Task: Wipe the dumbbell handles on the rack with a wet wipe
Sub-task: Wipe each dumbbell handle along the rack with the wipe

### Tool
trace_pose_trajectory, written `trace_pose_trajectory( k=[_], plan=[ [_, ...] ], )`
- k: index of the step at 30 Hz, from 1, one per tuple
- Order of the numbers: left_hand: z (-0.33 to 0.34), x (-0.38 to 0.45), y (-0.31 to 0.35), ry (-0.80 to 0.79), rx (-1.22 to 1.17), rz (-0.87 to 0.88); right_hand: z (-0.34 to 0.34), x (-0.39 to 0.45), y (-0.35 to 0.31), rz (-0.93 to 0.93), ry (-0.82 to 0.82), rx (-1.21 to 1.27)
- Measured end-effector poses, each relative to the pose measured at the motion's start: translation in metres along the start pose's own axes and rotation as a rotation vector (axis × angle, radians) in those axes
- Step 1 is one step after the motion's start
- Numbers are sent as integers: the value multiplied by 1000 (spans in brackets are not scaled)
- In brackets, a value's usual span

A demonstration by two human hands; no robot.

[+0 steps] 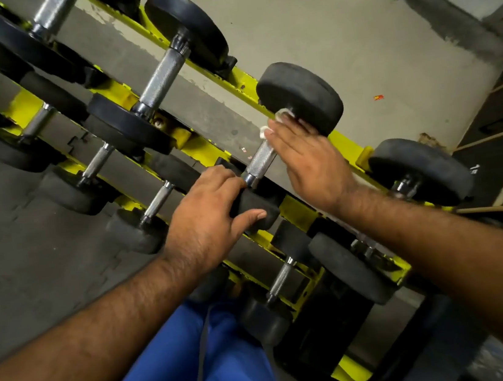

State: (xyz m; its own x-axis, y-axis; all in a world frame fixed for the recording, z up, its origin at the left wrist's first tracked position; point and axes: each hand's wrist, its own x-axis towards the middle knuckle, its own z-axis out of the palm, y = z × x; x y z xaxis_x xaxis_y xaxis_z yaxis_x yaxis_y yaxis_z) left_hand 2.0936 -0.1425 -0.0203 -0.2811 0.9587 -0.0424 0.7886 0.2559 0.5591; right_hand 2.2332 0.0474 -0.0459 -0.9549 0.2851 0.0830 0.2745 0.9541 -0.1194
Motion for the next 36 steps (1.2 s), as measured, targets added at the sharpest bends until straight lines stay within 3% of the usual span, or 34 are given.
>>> trace_pose_trajectory(
  k=[3, 7, 9, 11, 15, 19, 21, 23, 27, 31, 34, 36],
  plan=[
    [0, 1, 2, 6, 12, -6, 0, -2, -13, -77, -50, -1],
    [0, 5, 5, -59, 86, -11, -14, 15, -12, 75, -75, -10],
    [-3, 7, 6, -103, 100, 8, -14, 18, -22, 54, -123, -10],
    [-13, 10, 2, -150, 28, 41, -19, 20, -22, 21, -174, -38],
    [-35, 19, -28, -205, -251, -36, -30, 31, -27, 143, -220, -90],
    [-39, 32, -39, -361, -319, -82, -31, 19, -36, 7, -345, -122],
    [-38, 34, -38, -403, -313, -70, -33, 23, -24, 77, -312, -140],
    [-35, 33, -40, -400, -302, -58, -30, 28, -27, 143, -317, -130],
    [-36, 33, -37, -377, -273, -46, -32, 31, -29, 20, -406, -95],
    [-34, 34, -36, -387, -233, -54, -37, 39, -31, 174, -358, -109],
    [-35, 34, -35, -370, -221, -50, -35, 37, -41, 45, -436, -81],
    [-36, 35, -35, -370, -225, -40, -39, 44, -31, 110, -409, -93]
  ],
)
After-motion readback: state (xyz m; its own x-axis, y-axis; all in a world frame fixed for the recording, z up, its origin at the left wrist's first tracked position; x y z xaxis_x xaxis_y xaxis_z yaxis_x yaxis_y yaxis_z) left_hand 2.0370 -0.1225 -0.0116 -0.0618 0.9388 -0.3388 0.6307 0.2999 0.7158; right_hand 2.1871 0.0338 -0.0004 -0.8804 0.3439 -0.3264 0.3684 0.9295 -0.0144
